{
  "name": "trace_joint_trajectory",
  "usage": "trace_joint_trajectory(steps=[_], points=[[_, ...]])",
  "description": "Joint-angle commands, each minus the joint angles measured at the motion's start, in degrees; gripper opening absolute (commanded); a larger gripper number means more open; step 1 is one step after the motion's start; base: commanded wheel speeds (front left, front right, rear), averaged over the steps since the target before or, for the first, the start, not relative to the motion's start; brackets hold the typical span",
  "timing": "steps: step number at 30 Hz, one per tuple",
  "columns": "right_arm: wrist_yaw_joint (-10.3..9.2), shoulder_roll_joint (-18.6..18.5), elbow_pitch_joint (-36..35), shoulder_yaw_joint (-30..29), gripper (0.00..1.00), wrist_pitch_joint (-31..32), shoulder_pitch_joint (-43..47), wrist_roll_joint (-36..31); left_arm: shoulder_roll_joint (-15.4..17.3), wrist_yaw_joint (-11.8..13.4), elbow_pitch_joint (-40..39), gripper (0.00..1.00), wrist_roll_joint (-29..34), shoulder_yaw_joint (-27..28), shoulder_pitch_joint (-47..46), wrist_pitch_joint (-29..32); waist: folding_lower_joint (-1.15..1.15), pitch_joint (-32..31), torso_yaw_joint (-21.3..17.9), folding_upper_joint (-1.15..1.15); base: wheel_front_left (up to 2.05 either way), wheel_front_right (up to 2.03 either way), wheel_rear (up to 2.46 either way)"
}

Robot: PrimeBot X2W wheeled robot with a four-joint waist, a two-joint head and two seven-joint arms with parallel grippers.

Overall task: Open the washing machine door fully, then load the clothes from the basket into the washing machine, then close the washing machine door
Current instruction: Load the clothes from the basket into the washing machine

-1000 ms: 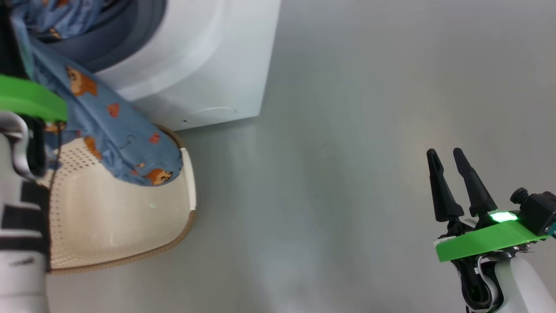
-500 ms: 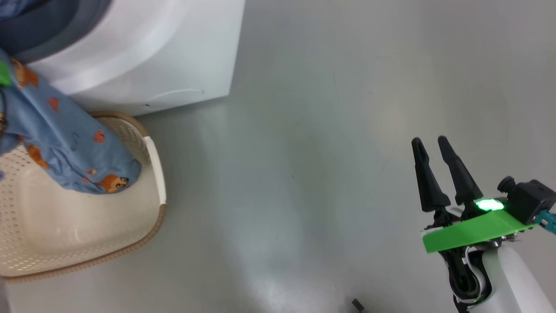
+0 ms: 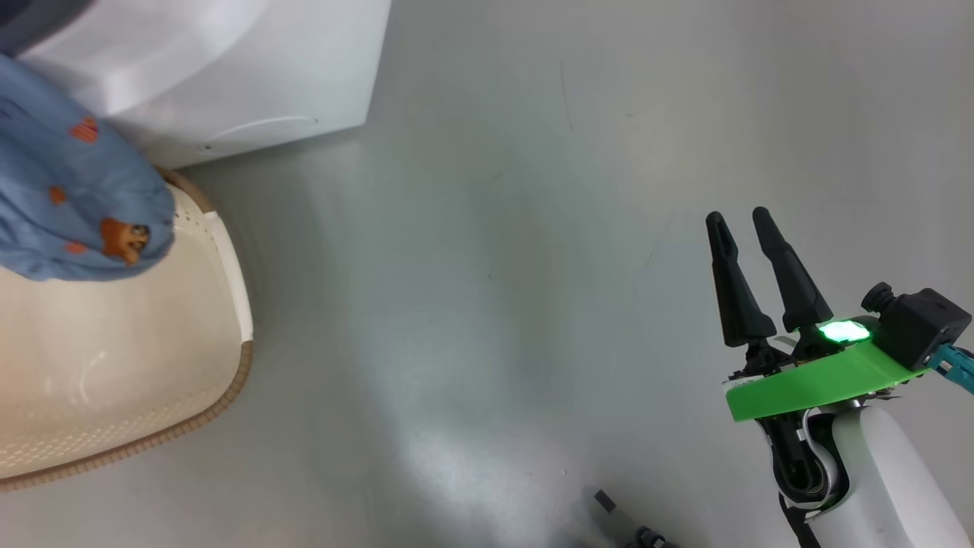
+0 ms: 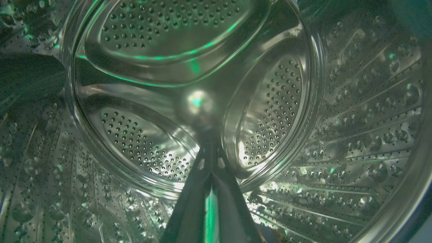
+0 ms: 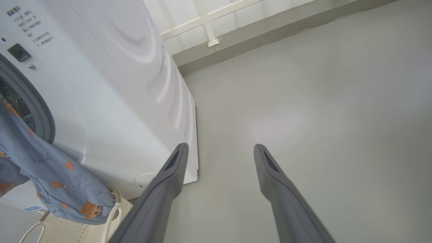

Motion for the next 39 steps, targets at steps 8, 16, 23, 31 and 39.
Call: trace_joint_trajectory(steps=[8, 16, 23, 31, 39], points=[[0.09, 0.4, -1.1, 1.7, 1.0, -0.3, 0.0, 0.6, 2.3, -0.1, -1.8, 0.0, 0.4, 1.5, 3.8, -0.3, 0.0, 1.2, -0.5, 0.0, 0.0, 0.0, 0.0], [0.09, 0.5, -1.0, 2.1, 1.0, -0.3, -0.3, 0.8, 2.6, -0.7, 6.5, 0.0, 1.1, 0.6, 2.3, -0.3, 0.0, 1.2, -0.6, 0.0, 0.0, 0.0, 0.0], [0.09, 0.4, -0.9, 2.2, 1.0, -0.3, 0.1, 0.9, 2.3, -1.8, 18.4, 0.95, 0.9, -0.7, -1.1, 1.0, 0.0, 0.6, -0.4, 0.0, 0.0, 0.0, 0.0], [0.09, 0.4, -1.0, 2.1, 1.0, -0.3, 0.0, 1.0, 1.7, -2.7, 24.2, 1.0, 0.1, -1.7, -3.9, 1.4, 0.0, 0.6, -0.1, 0.0, 0.0, 0.0, 0.0], [0.09, 0.2, -1.0, 1.7, 1.0, -0.3, -0.4, 0.9, 0.1, -3.6, 24.9, 1.0, -1.3, -1.9, -3.8, 0.2, 0.0, 0.5, 0.9, 0.0, 0.0, 0.0, 0.0]])
